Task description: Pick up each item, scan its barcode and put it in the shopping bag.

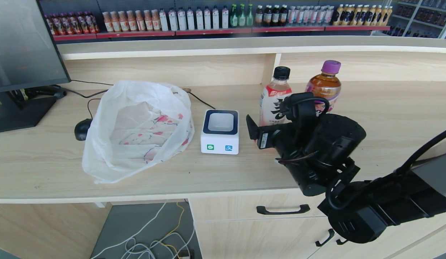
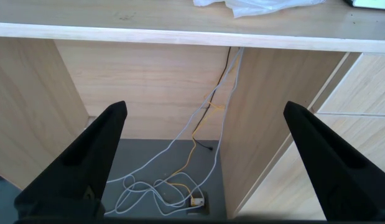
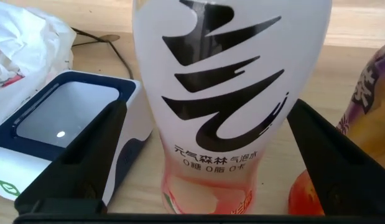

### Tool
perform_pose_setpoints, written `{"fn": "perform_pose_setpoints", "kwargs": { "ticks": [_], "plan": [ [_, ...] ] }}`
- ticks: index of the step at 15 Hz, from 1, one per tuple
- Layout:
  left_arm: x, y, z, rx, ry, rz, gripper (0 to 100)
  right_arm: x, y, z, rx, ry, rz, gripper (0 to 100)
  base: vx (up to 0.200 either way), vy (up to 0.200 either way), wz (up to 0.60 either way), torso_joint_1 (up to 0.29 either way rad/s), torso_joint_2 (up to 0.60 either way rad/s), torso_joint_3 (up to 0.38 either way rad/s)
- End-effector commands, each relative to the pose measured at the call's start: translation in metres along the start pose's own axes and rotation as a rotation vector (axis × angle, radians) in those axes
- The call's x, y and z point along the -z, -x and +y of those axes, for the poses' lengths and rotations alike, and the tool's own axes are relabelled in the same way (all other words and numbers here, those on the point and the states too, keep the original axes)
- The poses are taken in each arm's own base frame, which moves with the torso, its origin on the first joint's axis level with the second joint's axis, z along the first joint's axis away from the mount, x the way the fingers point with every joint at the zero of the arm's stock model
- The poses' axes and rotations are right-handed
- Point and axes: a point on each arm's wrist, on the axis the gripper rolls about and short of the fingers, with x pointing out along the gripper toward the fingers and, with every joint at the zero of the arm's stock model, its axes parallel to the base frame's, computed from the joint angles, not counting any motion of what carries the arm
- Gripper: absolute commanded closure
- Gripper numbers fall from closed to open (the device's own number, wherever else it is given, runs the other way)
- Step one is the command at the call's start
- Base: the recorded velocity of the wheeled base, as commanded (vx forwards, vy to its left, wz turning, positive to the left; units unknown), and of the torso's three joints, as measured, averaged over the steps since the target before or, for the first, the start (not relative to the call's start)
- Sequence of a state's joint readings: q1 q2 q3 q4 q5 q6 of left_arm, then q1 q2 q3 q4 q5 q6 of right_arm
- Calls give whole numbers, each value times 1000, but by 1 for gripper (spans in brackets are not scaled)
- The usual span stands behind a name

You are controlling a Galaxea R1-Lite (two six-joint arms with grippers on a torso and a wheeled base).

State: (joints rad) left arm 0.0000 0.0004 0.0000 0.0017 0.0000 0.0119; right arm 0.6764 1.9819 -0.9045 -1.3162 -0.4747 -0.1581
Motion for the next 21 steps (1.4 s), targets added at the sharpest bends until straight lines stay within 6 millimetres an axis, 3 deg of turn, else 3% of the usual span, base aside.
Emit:
{"fn": "perform_pose_setpoints", "kwargs": {
  "ticks": [1,8,21],
  "plan": [
    [0,0,0,0,0,-1,0,2,-5,0,0,1,-4,0,0,0,0,0,0,0],
    [0,0,0,0,0,-1,0,0,-17,2,14,-9,-35,0,0,0,0,0,0,0],
    [0,0,0,0,0,1,0,0,-22,1,18,-13,-45,0,0,0,0,0,0,0]
  ]
}}
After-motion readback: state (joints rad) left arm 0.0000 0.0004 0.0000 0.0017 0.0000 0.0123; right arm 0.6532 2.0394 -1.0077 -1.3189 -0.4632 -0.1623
